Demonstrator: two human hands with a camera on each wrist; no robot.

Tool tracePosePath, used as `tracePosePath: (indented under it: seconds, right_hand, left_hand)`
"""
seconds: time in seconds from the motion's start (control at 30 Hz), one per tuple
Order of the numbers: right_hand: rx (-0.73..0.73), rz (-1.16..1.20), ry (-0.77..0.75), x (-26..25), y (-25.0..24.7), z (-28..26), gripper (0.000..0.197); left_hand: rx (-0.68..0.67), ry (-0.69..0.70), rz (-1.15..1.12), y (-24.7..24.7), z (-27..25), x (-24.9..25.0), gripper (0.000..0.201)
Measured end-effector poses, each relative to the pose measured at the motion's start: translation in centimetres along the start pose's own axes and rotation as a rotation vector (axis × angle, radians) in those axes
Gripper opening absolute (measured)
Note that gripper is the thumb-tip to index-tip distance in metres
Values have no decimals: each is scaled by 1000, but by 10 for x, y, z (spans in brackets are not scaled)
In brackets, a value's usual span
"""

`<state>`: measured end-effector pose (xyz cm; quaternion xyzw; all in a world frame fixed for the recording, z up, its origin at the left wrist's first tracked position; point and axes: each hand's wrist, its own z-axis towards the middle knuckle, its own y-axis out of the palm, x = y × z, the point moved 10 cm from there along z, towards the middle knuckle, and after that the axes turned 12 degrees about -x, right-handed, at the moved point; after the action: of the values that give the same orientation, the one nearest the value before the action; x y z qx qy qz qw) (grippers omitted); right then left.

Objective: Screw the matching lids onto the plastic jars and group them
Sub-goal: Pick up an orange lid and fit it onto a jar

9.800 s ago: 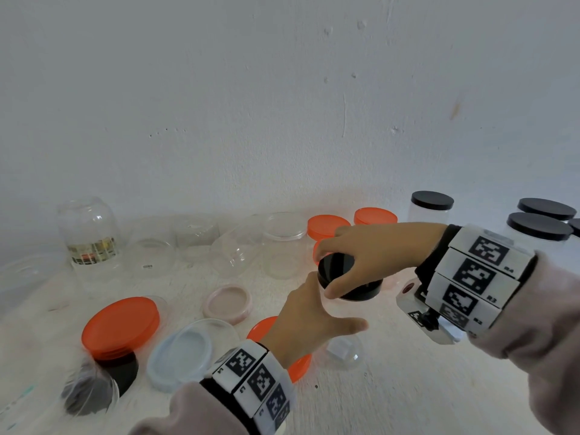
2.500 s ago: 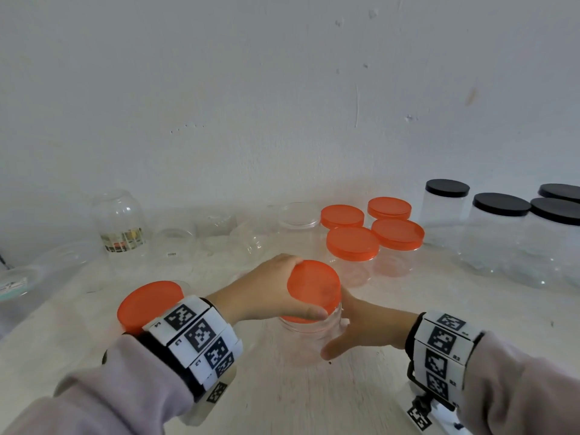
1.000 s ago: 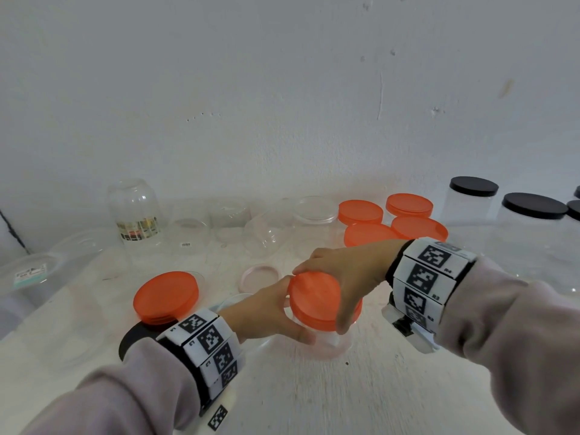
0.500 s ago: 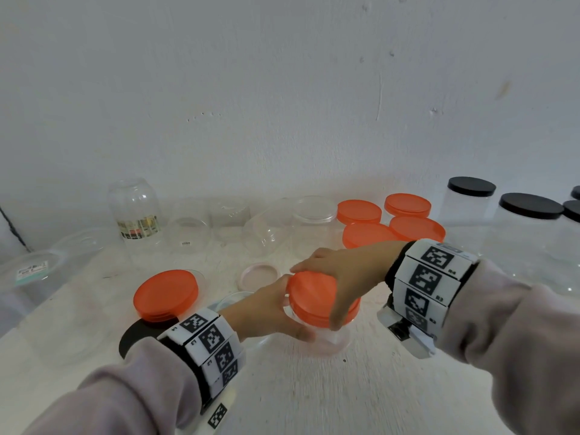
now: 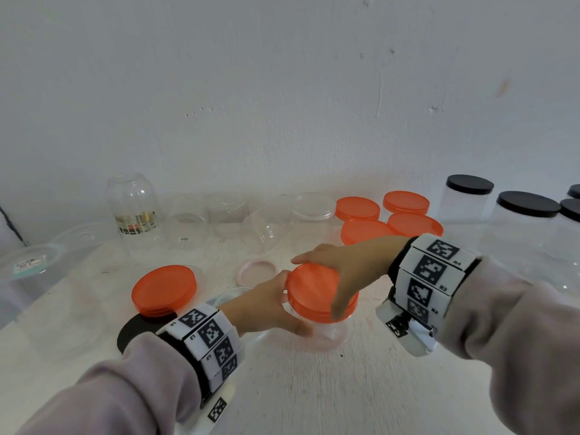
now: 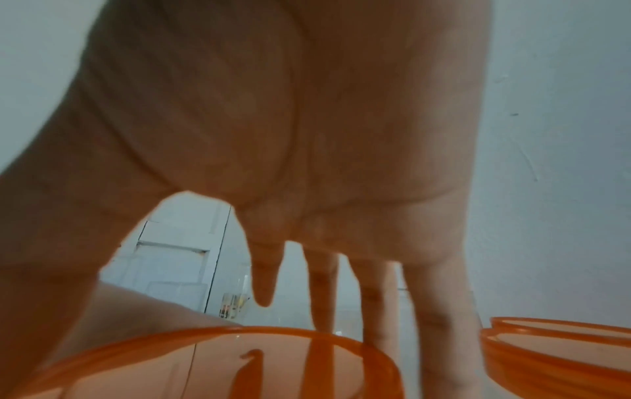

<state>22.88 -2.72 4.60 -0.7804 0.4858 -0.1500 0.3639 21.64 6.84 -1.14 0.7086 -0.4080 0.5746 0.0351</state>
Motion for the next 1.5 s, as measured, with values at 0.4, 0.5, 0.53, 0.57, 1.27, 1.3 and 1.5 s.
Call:
tracePosePath:
  seconds: [0.4, 0.5, 0.53, 0.57, 1.27, 1.3, 1.5]
  right_hand:
    - [4, -70, 78, 3, 1, 8, 115]
    - [-28, -51, 12, -5, -1, 7, 109]
    - [-21, -56, 8, -6, -2, 8, 107]
    - [-11, -64, 11, -6, -3, 8, 105]
    - [62, -104, 48, -10, -10, 8, 95]
    - [71, -105, 64, -8, -10, 9, 97]
    - [-29, -107, 11, -10, -2, 10, 109]
  left_hand:
    - [-6, 11, -2, 0, 0, 1, 92]
    - [-15, 19, -2, 1, 0, 3, 92]
    - [-19, 21, -2, 1, 0, 3, 93]
    - [-19, 21, 0, 2, -1, 3, 93]
    - [-6, 21, 30, 0, 0, 3, 91]
    - [-7, 20, 28, 0, 0, 3, 91]
    - [-6, 19, 30, 1, 1, 3, 96]
